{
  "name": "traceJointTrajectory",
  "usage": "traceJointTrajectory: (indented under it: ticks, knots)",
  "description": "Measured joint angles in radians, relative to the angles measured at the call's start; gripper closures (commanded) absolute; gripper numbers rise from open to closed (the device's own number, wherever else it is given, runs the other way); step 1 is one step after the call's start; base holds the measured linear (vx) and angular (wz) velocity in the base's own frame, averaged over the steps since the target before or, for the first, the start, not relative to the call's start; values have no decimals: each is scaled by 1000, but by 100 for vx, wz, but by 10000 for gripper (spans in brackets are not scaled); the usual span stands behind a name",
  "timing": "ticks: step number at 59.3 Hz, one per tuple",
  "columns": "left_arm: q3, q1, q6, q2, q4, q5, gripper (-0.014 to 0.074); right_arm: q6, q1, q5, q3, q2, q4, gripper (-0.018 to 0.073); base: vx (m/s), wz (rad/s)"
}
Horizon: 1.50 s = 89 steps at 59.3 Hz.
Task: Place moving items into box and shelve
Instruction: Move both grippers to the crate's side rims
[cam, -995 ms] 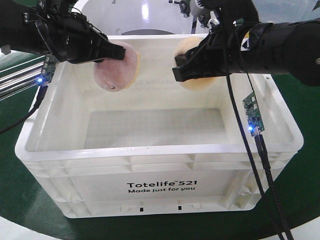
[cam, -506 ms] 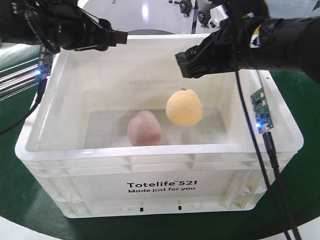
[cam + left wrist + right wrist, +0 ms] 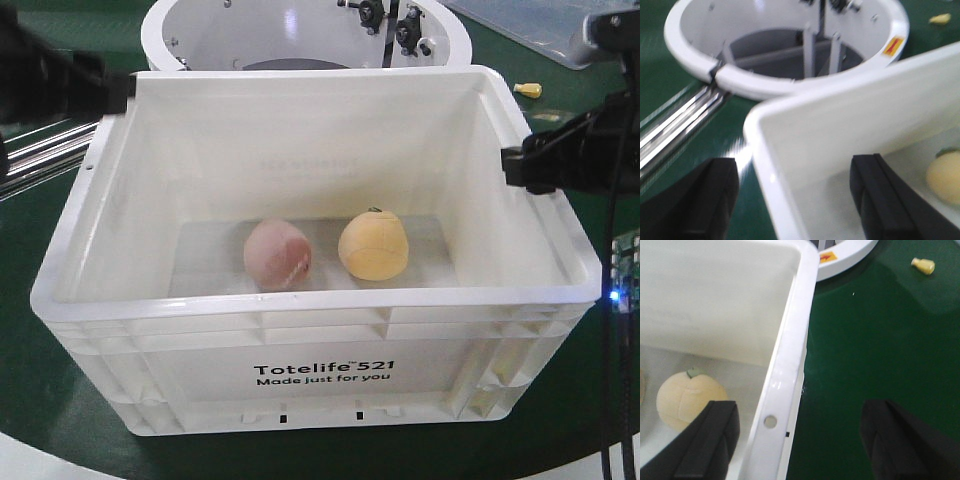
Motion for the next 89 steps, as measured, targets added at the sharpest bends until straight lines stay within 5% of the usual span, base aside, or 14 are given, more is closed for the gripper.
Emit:
traceJointTrajectory:
  ticks: [12, 31, 50, 61, 77, 89]
  knots:
    - [109, 0, -134, -37, 14, -9, 11, 0, 0, -13, 6, -1, 29, 13, 0, 0]
    - [116, 0, -144, -36, -10, 88, 15, 1, 0, -39, -1, 116, 131, 13, 0, 0]
    - [83, 0, -134, 64, -107, 206, 136, 1, 0, 31, -30, 130, 154, 39, 0, 0]
    - [46, 0, -112, 81, -125, 239, 234, 1, 0, 92, -42, 130, 154, 174, 0, 0]
    - [18, 0, -94, 91, -120, 280, 516, -15, -4, 87, -42, 130, 135, 566, 0, 0]
    - [16, 0, -95, 92, -119, 283, 605, -17, -4, 85, -42, 130, 135, 571, 0, 0]
